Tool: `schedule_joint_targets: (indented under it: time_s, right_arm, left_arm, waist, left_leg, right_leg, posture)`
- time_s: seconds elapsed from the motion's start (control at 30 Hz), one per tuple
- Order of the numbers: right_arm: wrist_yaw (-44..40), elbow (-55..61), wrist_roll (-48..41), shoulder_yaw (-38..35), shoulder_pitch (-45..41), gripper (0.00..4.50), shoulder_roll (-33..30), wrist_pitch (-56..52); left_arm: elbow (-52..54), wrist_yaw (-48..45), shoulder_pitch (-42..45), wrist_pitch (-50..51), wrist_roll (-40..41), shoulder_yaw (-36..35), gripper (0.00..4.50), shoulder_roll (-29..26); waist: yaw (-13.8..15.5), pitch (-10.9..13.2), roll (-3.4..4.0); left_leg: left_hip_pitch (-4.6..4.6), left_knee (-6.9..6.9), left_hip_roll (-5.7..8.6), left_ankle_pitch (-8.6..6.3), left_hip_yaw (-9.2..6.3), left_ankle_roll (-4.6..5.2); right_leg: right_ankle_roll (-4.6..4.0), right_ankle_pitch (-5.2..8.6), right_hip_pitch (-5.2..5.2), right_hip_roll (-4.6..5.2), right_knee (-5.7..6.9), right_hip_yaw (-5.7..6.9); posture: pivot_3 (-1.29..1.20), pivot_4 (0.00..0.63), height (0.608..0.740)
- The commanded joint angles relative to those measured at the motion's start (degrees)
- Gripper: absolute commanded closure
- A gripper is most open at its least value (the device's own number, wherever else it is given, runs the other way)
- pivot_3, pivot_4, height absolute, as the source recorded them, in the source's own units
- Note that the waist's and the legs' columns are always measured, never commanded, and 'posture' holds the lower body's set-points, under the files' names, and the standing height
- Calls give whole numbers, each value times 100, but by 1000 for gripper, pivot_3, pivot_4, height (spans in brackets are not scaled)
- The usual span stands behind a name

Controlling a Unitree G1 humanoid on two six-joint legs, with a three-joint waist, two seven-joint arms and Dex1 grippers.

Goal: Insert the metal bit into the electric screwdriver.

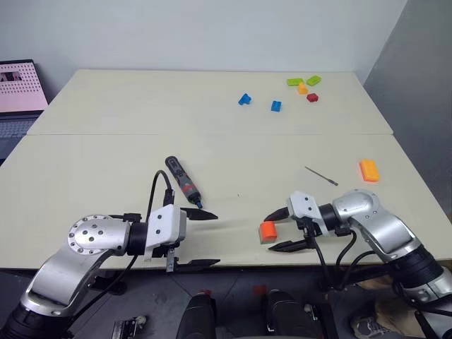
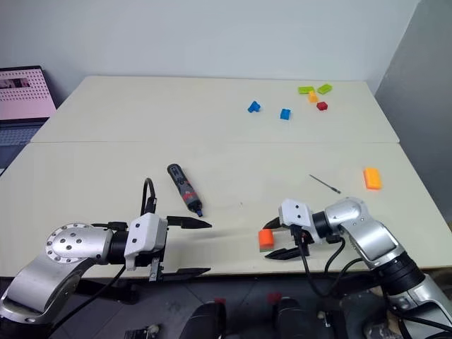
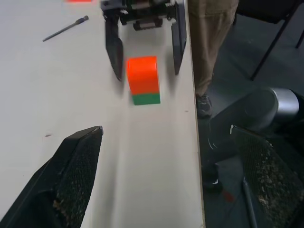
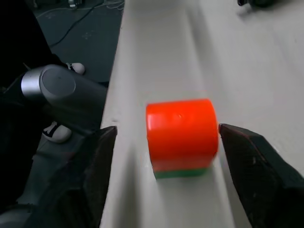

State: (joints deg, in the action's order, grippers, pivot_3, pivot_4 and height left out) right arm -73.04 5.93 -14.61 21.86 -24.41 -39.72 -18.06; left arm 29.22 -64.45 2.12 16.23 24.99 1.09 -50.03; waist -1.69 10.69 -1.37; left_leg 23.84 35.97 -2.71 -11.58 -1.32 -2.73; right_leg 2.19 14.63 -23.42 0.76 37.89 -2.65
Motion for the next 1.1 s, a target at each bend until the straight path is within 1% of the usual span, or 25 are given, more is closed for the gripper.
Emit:
schedule_joint_targets:
  time_s: [0.03, 0.13, 0.17, 0.27, 0.33, 0.4, 0.5, 0.57, 0.63, 0.67, 0.7, 0.77, 0.9, 1.1]
  right_arm:
    - [46, 234, -29, -168, 81, 2104, 11, 75]
    - [241, 325, -34, -283, 178, 2867, 56, 83]
    - [324, 376, -54, -356, 227, 3033, 63, 70]
    - [702, 631, -234, -789, 485, 3039, 64, -70]
    - [1093, 724, -263, -1251, 711, 3039, 22, -110]
    - [1637, 642, -295, -1889, 923, 3039, 29, -232]
    - [2460, 324, -283, -2760, 1178, 3039, 117, -305]
    - [3143, -104, -214, -3341, 1282, 3039, 271, -278]
    - [3608, -461, -73, -3638, 1321, 3039, 349, -190]
    - [3975, -734, 56, -3806, 1288, 3039, 392, -149]
    - [4286, -954, 188, -3920, 1264, 3039, 406, -133]
    - [4628, -1209, 241, -4083, 1233, 3039, 433, -261]
    - [4813, -1319, 248, -4104, 1231, 3039, 428, -482]
    - [5027, -1510, 218, -4094, 1071, 3039, 463, -694]
  left_arm:
    - [200, 68, 65, 25, 169, -49, 0, 110]
    - [179, 90, 80, 42, 257, -67, 0, 221]
    - [171, 88, 90, 36, 303, -72, 0, 270]
    - [209, 101, 117, 49, 492, -75, 0, 436]
    - [262, 144, 153, 33, 618, -35, 0, 608]
    - [242, 190, 236, -14, 600, 80, 0, 765]
    - [72, 161, 420, -115, 470, 246, 0, 967]
    - [-103, 153, 619, -220, 356, 376, 0, 1127]
    - [-241, 149, 761, -306, 279, 462, 0, 1235]
    - [-336, 128, 854, -357, 224, 519, 0, 1289]
    - [-424, 113, 937, -428, 164, 566, 0, 1340]
    - [-539, 82, 1037, -529, 83, 636, 0, 1390]
    - [-605, 75, 1060, -610, 33, 660, 0, 1419]
    - [-658, 162, 1008, -690, -52, 605, 0, 1419]
  waist:
    - [0, 0, 0]
    - [1, 0, 0]
    - [1, 0, 0]
    - [9, 0, 0]
    - [7, 0, 0]
    - [24, 0, 0]
    - [26, 0, -1]
    - [24, -1, -3]
    - [21, -2, -4]
    - [18, -2, -3]
    - [11, -2, -3]
    - [5, -2, -1]
    - [-49, -3, 2]
    - [-31, -4, 3]
  left_leg:
    - [-1, 2, 0, 0, 0, 0]
    - [-1, 2, 0, 0, -1, 0]
    - [-2, 2, 0, 0, -1, 0]
    - [0, 1, 1, 0, -2, 0]
    - [1, 1, 1, 0, -1, 0]
    - [2, 1, 3, 0, -1, 0]
    - [-1, 10, 6, 0, -1, 0]
    - [-3, 10, 6, 0, -2, 0]
    - [-6, 10, 6, 0, -3, 0]
    - [-5, 12, 8, 1, -2, 0]
    - [-5, 11, 9, 1, -1, 0]
    - [-5, 11, 11, 1, 0, 0]
    - [-6, 4, 7, 0, 1, 1]
    - [-7, 9, 5, 1, -2, 1]
  right_leg:
    - [0, 0, 1, 0, 0, 0]
    - [0, -1, 2, 0, 2, 0]
    - [0, -1, 2, 0, 3, 0]
    - [0, 0, 1, 0, 3, 1]
    - [1, -1, 2, 0, 2, 0]
    - [1, -1, 3, 1, 1, -1]
    - [4, -3, 10, 2, 1, -3]
    - [5, -4, 12, 2, 1, -3]
    - [5, -4, 14, 1, 3, -3]
    - [6, -5, 15, 1, 5, -4]
    - [7, -5, 15, 1, 4, -7]
    - [8, -6, 14, 0, 4, -10]
    - [16, -10, 11, -6, 5, -15]
    - [11, -8, 14, -11, 6, -18]
  posture:
    - [0, 150, 740]
    - [0, 150, 740]
    - [0, 150, 740]
    - [0, 150, 740]
    - [0, 150, 740]
    - [0, 150, 740]
    - [0, 150, 740]
    - [0, 150, 740]
    - [0, 150, 740]
    - [0, 150, 740]
    - [0, 150, 740]
    - [0, 150, 740]
    - [0, 150, 740]
    - [0, 150, 740]
